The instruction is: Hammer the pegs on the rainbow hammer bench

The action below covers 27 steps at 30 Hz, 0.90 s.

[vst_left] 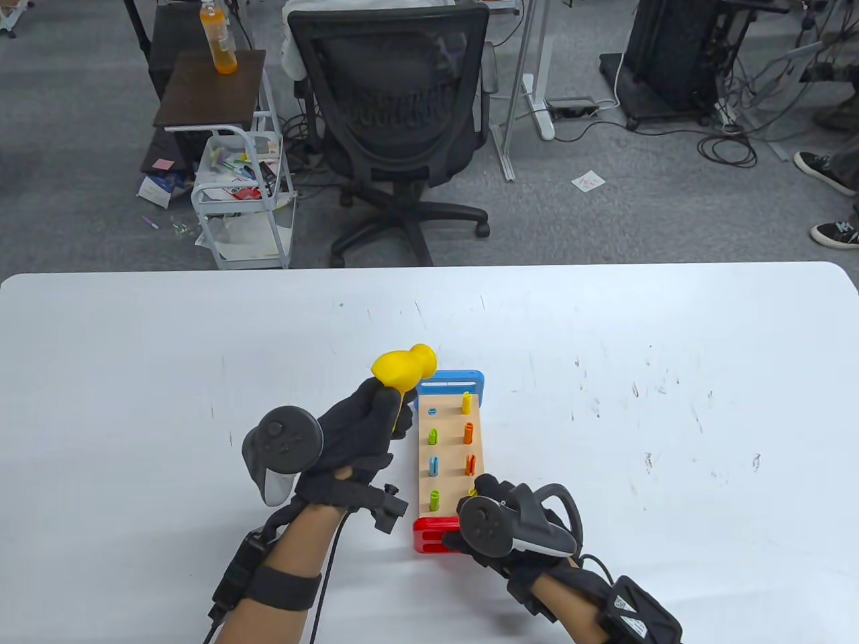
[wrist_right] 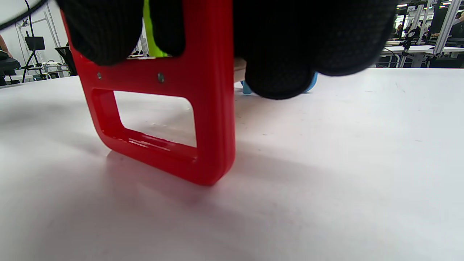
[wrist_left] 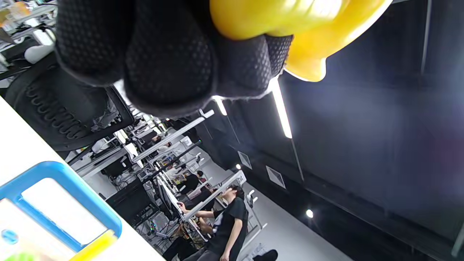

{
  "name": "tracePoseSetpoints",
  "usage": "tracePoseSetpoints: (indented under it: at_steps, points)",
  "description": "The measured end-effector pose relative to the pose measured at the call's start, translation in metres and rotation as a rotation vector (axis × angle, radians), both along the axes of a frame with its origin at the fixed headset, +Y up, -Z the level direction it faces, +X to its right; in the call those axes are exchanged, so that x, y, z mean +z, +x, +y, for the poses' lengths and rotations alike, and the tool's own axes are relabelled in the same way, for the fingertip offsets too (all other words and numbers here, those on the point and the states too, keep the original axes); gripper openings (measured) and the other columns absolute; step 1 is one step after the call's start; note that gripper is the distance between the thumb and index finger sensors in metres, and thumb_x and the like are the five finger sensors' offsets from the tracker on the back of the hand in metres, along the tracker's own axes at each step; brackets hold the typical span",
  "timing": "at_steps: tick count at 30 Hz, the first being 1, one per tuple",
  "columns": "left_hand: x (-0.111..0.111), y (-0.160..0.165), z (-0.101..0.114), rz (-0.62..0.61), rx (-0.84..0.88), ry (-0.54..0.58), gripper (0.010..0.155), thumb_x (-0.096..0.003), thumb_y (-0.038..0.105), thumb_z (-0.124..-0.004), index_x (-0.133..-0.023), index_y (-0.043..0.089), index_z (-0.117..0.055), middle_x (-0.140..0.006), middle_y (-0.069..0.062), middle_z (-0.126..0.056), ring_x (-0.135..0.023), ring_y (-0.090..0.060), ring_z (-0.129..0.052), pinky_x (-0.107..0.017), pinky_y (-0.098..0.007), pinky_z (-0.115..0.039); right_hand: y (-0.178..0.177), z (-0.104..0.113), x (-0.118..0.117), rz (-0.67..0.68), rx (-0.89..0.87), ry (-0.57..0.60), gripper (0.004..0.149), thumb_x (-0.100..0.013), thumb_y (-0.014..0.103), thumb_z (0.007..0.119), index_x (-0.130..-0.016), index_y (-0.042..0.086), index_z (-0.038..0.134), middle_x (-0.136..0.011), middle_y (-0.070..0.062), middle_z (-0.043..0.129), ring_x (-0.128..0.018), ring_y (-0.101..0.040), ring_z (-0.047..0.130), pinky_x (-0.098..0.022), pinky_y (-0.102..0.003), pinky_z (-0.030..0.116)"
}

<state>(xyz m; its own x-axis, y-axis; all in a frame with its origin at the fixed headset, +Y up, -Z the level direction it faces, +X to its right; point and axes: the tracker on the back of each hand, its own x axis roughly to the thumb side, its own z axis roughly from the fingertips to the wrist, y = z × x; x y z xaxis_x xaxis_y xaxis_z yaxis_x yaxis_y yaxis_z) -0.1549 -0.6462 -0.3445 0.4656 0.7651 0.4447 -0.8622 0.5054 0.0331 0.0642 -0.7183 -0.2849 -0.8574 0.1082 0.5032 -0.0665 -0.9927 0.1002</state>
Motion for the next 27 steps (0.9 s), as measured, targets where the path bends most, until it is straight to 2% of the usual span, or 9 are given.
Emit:
tracePoseSetpoints:
  at_steps: [2,3,4,5,7,15,21,24,27]
  points:
    - [-0.015,0.009,-0.031,0.087,-0.232,-0.23,0.075,-0.0535,0.07,-0.055,-0.084,0.014,-0.095,-0.051,-0.012,-0.107,-0.034,-0.027,-0.108,-0.04,-0.05,-0.091,0.0,0.0,0.0,0.0,-0.001,0.001,0.04,-0.054,0.051,0.075,-0.069,0.015,0.081,-0.087,-0.024,0.075,-0.063,-0.039,0.092,-0.051,-0.057,0.08]
    - [-0.024,0.016,-0.055,0.084,-0.595,-0.575,0.075,-0.0546,0.069,-0.056,-0.085,0.014,-0.095,-0.052,-0.012,-0.107,-0.036,-0.027,-0.108,-0.042,-0.05,-0.09,0.0,0.0,0.0,0.0,-0.001,0.001,0.04,-0.054,0.052,0.075,-0.069,0.015,0.081,-0.087,-0.024,0.075,-0.063,-0.039,0.092,-0.051,-0.057,0.08]
    - [-0.028,0.014,-0.062,-0.052,-0.887,-0.741,0.077,-0.0468,0.078,-0.028,-0.096,0.037,-0.071,-0.071,0.009,-0.099,-0.051,-0.008,-0.105,-0.055,-0.035,-0.092,0.0,0.0,0.0,0.0,0.0,0.002,0.04,-0.054,0.052,0.075,-0.069,0.015,0.081,-0.087,-0.024,0.075,-0.063,-0.039,0.092,-0.051,-0.057,0.08]
    - [-0.03,0.01,-0.062,-0.177,-0.618,-0.587,0.078,-0.0554,0.077,-0.031,-0.101,0.028,-0.07,-0.074,0.002,-0.096,-0.055,-0.011,-0.102,-0.057,-0.038,-0.088,0.0,0.0,0.0,0.0,-0.003,0.002,0.04,-0.054,0.051,0.075,-0.069,0.015,0.081,-0.087,-0.024,0.075,-0.063,-0.039,0.092,-0.051,-0.057,0.08]
    - [-0.019,0.009,-0.045,0.054,-0.222,-0.424,0.077,-0.0523,0.071,-0.054,-0.085,0.014,-0.093,-0.054,-0.013,-0.106,-0.035,-0.025,-0.106,-0.042,-0.05,-0.089,0.0,0.0,0.0,0.0,0.0,0.001,0.04,-0.054,0.051,0.075,-0.069,0.015,0.081,-0.087,-0.024,0.075,-0.063,-0.039,0.092,-0.051,-0.057,0.08]
    - [0.01,0.001,0.021,0.013,-0.024,0.022,0.076,-0.0516,0.074,-0.048,-0.091,0.02,-0.085,-0.062,-0.007,-0.103,-0.044,-0.021,-0.106,-0.048,-0.047,-0.089,0.0,0.0,0.0,-0.001,-0.003,0.0,0.04,-0.054,0.051,0.075,-0.069,0.015,0.081,-0.087,-0.024,0.075,-0.063,-0.039,0.092,-0.051,-0.057,0.08]
    - [-0.009,0.011,-0.027,0.039,-0.248,-0.185,0.076,-0.0523,0.071,-0.051,-0.091,0.018,-0.087,-0.061,-0.01,-0.104,-0.043,-0.025,-0.106,-0.047,-0.05,-0.089,0.0,0.0,0.0,-0.004,-0.001,0.001,0.04,-0.054,0.052,0.075,-0.069,0.015,0.081,-0.087,-0.024,0.075,-0.063,-0.039,0.092,-0.051,-0.057,0.08]
    - [-0.027,0.01,-0.063,-0.042,-0.865,-0.761,0.08,-0.0466,0.078,-0.023,-0.099,0.038,-0.069,-0.075,0.006,-0.098,-0.052,-0.007,-0.105,-0.055,-0.034,-0.092,0.0,0.0,0.001,-0.005,-0.002,0.002,0.04,-0.054,0.051,0.075,-0.069,0.015,0.081,-0.087,-0.024,0.075,-0.063,-0.039,0.092,-0.051,-0.057,0.08]
    - [-0.023,0.009,-0.049,0.018,-0.357,-0.518,0.077,-0.0523,0.071,-0.051,-0.089,0.015,-0.09,-0.06,-0.014,-0.104,-0.038,-0.027,-0.106,-0.044,-0.05,-0.088,0.0,0.0,0.0,-0.005,-0.001,0.002,0.04,-0.054,0.052,0.075,-0.069,0.015,0.081,-0.087,-0.024,0.075,-0.063,-0.039,0.092,-0.051,-0.057,0.08]
